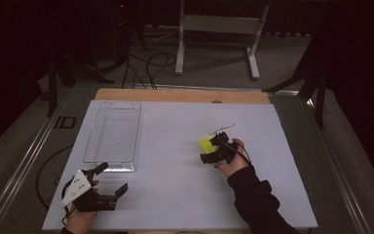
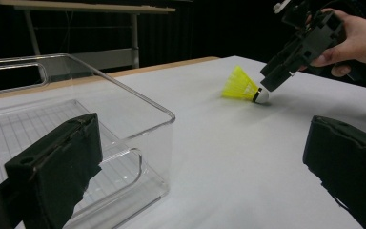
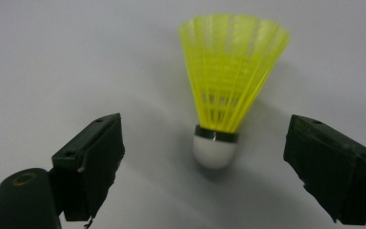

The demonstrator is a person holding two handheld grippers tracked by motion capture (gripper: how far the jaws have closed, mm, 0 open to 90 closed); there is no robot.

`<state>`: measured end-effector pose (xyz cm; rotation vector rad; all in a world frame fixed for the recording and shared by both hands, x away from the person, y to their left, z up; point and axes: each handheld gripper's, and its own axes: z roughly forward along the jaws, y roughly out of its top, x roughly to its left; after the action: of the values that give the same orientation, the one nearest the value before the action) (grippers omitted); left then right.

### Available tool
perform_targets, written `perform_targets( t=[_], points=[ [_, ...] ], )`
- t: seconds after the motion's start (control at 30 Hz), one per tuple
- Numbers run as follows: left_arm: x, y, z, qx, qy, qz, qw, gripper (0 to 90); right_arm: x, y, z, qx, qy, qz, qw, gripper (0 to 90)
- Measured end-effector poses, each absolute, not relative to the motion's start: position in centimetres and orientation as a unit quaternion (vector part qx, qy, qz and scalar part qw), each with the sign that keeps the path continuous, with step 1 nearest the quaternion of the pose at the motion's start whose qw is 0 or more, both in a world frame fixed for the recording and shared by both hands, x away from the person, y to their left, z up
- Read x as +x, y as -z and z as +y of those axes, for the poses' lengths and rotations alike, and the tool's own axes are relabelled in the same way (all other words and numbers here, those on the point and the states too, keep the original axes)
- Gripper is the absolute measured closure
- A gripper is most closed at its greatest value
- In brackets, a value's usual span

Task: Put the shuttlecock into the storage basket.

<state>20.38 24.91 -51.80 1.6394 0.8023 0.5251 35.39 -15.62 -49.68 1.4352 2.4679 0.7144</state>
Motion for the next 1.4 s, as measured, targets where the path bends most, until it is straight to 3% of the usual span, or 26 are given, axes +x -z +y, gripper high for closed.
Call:
perform_targets(
  t=[0.3, 0.67, 0.73, 1.2, 1.4],
  points=[
    [20.4, 51.8, 24.9, 0.702, -0.224, 0.343, 0.582, 0.2, 36.2, 50.4, -15.5, 0.491, -0.204, 0.845, 0.066, 17.6],
    [20.4, 51.8, 24.9, 0.702, -0.224, 0.344, 0.582, 0.2, 37.2, 50.5, -15.6, 0.495, -0.175, 0.849, 0.058, 25.1],
    [20.4, 51.8, 24.9, 0.702, -0.223, 0.345, 0.582, 0.2, 37.4, 50.6, -15.5, 0.493, -0.164, 0.853, 0.053, 30.7],
    [20.4, 51.8, 25.0, 0.701, -0.223, 0.346, 0.582, 0.2, 38.2, 50.8, -14.9, 0.494, -0.117, 0.86, 0.046, 46.5],
    [20.4, 51.8, 25.0, 0.702, -0.223, 0.345, 0.581, 0.2, 38.4, 50.8, -14.8, 0.491, -0.114, 0.863, 0.036, 59.7]
  ],
)
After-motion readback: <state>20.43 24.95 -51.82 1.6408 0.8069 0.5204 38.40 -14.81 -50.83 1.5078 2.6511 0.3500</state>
